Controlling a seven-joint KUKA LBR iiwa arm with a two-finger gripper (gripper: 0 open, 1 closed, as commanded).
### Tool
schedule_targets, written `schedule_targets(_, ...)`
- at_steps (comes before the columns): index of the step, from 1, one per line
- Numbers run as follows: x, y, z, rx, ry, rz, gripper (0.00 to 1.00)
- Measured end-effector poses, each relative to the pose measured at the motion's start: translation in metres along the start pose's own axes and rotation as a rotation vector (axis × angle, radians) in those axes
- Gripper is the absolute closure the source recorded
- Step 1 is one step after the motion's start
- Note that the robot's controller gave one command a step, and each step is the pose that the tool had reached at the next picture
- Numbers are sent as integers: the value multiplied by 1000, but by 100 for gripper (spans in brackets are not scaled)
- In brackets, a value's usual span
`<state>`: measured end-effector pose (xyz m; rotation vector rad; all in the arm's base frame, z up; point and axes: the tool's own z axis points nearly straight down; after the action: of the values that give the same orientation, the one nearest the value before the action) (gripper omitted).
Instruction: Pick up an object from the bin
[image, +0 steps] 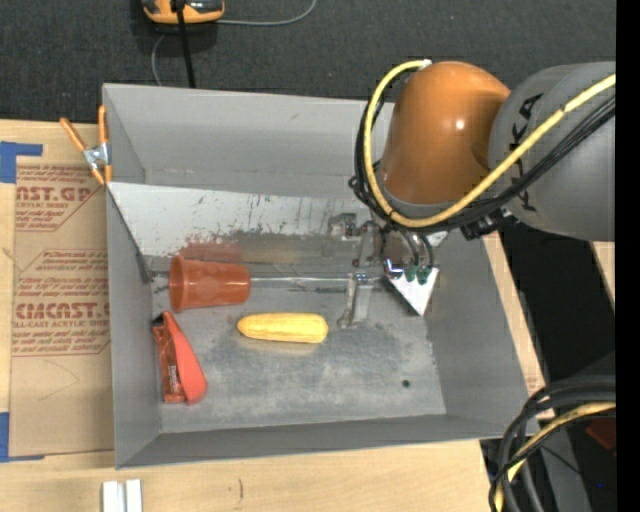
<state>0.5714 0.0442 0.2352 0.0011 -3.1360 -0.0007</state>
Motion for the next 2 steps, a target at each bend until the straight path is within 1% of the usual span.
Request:
schedule_targets(1,-1,0,-5,-1,-8,1,0)
schedule_targets(2,7,14,59,-1,-10,-1,0)
